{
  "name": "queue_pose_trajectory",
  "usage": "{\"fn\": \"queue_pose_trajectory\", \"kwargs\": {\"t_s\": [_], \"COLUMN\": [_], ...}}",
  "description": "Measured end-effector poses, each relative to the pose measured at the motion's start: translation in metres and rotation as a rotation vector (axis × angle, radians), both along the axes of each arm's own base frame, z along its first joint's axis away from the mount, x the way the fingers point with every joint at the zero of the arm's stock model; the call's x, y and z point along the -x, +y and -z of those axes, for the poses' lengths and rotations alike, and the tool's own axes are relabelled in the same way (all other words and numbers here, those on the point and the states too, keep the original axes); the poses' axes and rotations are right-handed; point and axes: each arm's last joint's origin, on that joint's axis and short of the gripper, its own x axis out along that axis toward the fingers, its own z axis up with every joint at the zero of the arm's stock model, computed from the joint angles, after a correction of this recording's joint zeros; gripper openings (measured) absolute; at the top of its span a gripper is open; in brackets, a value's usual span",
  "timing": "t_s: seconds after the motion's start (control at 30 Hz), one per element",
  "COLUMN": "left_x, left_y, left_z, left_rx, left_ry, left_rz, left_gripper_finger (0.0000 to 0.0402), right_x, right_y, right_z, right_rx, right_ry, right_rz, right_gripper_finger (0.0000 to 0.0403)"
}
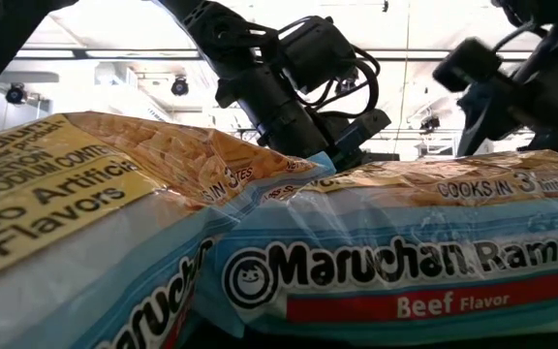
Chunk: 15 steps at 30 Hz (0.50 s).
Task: Sort Maruchan noodles
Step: Put the orange noodle pack into the orange bin
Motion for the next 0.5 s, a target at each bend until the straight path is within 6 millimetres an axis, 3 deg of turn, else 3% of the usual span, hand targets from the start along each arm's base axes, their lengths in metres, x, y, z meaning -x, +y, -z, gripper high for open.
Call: {"fn": "queue_pose_trajectory", "kwargs": {"t_s": [0.27, 0.5], "left_x": [0.000, -0.002], "left_y": [0.000, 0.000], "left_z": [0.000, -0.003], "left_rx": [0.000, -0.001], "left_ry": [-0.003, -0.002], "left_rz": [0.000, 0.002], "left_gripper_finger": [0.0125, 0.0125], "right_x": [-0.010, -0.031], "right_y": [0.001, 0.005], "right_z": [0.022, 0.030], "right_rx": [0.083, 0.148], "right_ry": [0.052, -0.084], "right_rz": [0.111, 0.152], "right_gripper_finger": [0.0194, 0.0194]}}
